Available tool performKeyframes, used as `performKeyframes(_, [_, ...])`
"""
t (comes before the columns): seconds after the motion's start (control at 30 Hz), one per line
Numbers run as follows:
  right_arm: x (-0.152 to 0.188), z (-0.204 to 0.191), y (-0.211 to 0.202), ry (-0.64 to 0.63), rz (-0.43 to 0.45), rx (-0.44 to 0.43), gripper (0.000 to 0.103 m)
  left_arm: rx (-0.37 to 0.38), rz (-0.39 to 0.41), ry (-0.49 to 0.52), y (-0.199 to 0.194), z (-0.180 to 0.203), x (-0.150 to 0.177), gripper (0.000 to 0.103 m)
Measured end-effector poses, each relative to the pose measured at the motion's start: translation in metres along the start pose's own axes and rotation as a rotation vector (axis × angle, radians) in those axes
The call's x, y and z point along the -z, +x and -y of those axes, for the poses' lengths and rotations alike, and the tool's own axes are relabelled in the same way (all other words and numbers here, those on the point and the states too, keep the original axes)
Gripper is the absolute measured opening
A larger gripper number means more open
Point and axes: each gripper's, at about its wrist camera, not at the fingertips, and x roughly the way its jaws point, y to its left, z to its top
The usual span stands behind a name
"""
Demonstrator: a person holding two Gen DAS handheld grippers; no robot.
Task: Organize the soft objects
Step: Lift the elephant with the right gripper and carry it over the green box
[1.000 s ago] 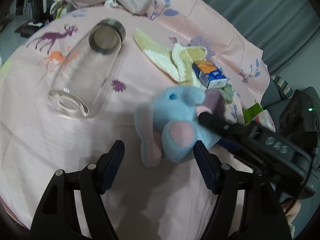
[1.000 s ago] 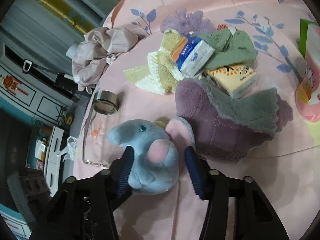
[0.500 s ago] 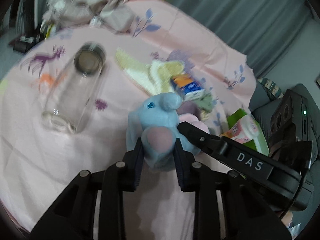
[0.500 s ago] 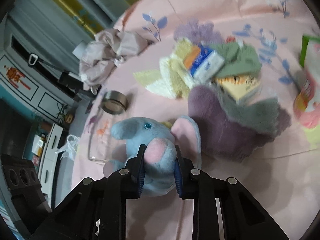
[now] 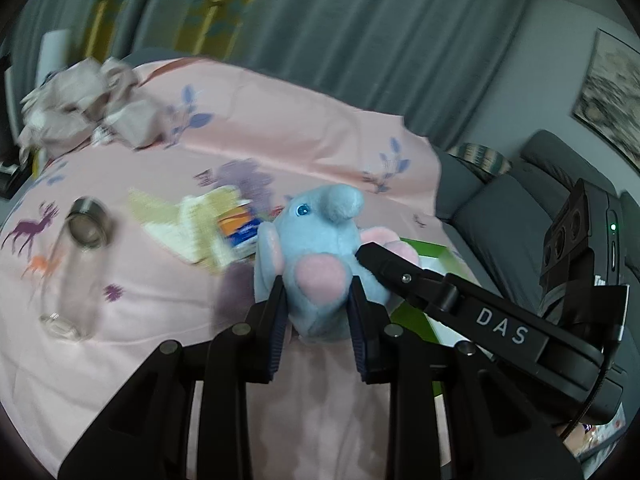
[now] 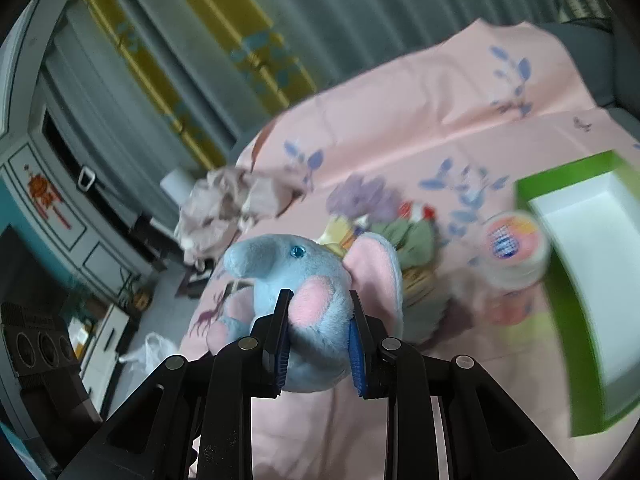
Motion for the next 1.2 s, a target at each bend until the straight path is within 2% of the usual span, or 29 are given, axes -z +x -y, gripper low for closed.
performKeyframes(0.33, [-0.015,0.060,-0.059,0.102,0.129,0.076,0.027,0.100,-0.033,0.118,0.027,0.066,-0.004,0.026])
performKeyframes(0.57, [-0.017,0.106,-0.083,0.191,0.169,0.169,0.027,0.181,-0.109,0.165,0.066,0.109,0.005,0.026])
performKeyframes(0.87, [-0.012,0.170,-0.094,0.323,0.164,0.267,0.027,0.233,-0.223,0.181,0.120,0.144,0.024,0.026])
performKeyframes(1.2, [-0.004,0.209,-0.085,0.402,0.096,0.380,0.027,0.235,-0.334,0.176,0.161,0.159,0.046,0.026])
